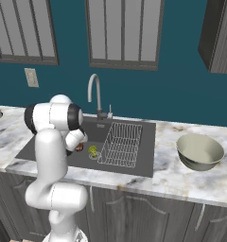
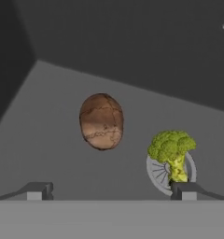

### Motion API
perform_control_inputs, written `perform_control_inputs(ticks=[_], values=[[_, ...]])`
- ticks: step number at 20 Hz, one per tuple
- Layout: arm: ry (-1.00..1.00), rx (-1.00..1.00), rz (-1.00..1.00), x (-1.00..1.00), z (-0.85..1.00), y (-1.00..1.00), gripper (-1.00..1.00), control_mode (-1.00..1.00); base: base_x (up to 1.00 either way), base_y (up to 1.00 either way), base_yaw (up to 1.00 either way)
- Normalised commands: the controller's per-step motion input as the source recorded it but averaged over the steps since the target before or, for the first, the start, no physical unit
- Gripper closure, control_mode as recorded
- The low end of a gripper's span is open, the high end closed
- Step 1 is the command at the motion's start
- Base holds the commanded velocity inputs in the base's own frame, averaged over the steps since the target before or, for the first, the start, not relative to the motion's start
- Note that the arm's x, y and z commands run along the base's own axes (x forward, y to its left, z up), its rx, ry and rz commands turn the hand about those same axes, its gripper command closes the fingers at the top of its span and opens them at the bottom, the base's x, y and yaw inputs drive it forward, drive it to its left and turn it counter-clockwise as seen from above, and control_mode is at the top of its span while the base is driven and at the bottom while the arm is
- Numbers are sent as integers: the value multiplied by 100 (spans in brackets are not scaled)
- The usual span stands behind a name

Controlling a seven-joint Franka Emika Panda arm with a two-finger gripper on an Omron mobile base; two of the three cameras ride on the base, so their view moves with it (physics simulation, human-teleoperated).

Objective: Remove the broccoli and potato from the sink. Then move the bowl and cup from the counter to the sink for washing.

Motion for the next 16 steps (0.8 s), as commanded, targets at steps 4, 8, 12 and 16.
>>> perform_control_inputs(ticks=[4, 8, 12, 16], values=[[0, 0, -1, 6, -16, 3, -100, -100, 0, 0, 0], [0, 0, 0, 8, -13, 2, -100, -100, 0, 0, 0], [0, 0, 0, 11, -9, 0, -100, -100, 0, 0, 0], [0, 0, 0, 13, -7, 0, -100, -100, 0, 0, 0]])
